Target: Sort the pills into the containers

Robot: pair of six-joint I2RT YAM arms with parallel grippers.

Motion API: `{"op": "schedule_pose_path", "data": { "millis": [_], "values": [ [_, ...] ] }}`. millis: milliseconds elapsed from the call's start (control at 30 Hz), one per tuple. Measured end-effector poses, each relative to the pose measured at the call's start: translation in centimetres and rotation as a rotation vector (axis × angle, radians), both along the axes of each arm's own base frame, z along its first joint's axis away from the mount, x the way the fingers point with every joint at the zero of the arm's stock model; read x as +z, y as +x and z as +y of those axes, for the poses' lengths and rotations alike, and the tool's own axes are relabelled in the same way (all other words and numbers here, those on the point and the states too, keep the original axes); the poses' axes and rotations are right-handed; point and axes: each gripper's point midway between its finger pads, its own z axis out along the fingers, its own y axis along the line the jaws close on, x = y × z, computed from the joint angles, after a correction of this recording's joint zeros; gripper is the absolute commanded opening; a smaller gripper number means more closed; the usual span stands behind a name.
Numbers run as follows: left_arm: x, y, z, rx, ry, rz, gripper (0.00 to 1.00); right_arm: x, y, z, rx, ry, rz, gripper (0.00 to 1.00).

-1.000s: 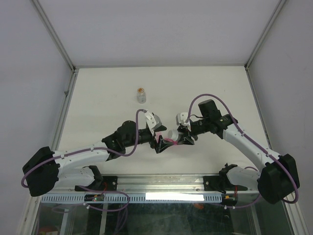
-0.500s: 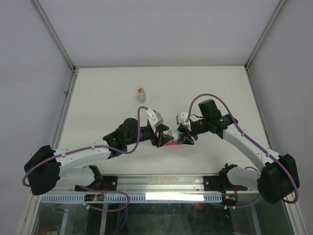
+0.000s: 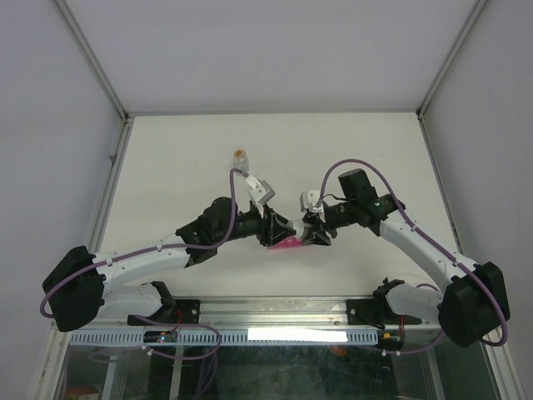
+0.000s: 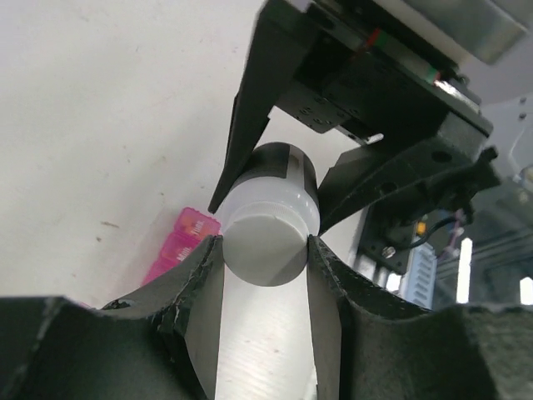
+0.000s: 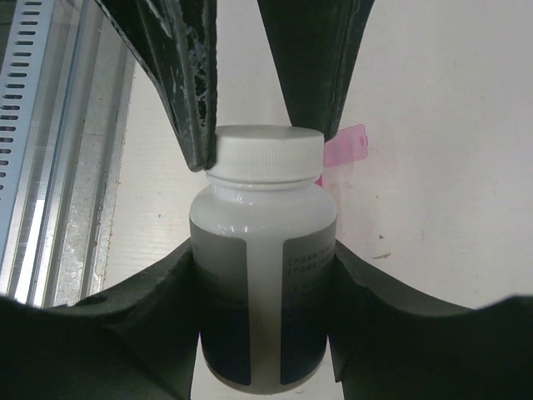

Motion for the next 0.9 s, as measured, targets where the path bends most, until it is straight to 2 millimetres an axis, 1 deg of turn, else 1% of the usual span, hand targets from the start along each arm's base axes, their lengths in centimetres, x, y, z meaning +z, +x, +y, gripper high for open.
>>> {"op": "schedule_pose_path", "data": {
  "millis": [200,233,300,333,400,533,600,667,767,800,900],
  "values": [
    [-0.2,0.5,0.1,0.158,-0.090,0.309,0.00,0.0,0.4,0.0,-0.014,-0.005,-0.010,0.00],
    [-0.2,0.5,0.2,0.177,-0.100,0.346,0.07,-0.1,0.4,0.0,-0.015,-0.005,-0.010,0.00],
    [-0.2,0.6,0.2,0.204,-0.113,0.405,0.44,-0.1,0.5,0.0,-0.017,-0.007,-0.011,0.00],
    [-0.2,0.5,0.2,0.211,-0.115,0.421,0.59,-0.1,0.5,0.0,-0.017,-0.007,-0.011,0.00],
    [-0.2,0.6,0.2,0.222,-0.118,0.436,0.73,-0.1,0.5,0.0,-0.017,-0.006,-0.012,0.00],
    [0.5,1.2,0.5,0.250,-0.141,0.415,0.95,-0.1,0.4,0.0,-0.016,-0.009,-0.005,0.00],
    [1.7,1.1,1.0,0.249,-0.170,0.370,0.99,-0.1,0.4,0.0,-0.016,-0.009,-0.004,0.00],
    [2.9,0.9,1.7,0.235,-0.188,0.305,0.99,-0.1,0.4,0.0,-0.015,-0.008,-0.004,0.00],
    [4.5,0.0,2.9,0.186,-0.192,0.155,0.99,-0.1,0.3,0.0,-0.014,-0.007,-0.003,0.00],
    [5.0,-0.4,3.4,0.158,-0.184,0.080,0.99,-0.1,0.3,0.0,-0.014,-0.006,-0.003,0.00],
    [5.6,-1.4,4.3,0.087,-0.160,-0.103,0.99,-0.1,0.3,0.0,-0.013,-0.005,-0.003,0.00]
  ]
}}
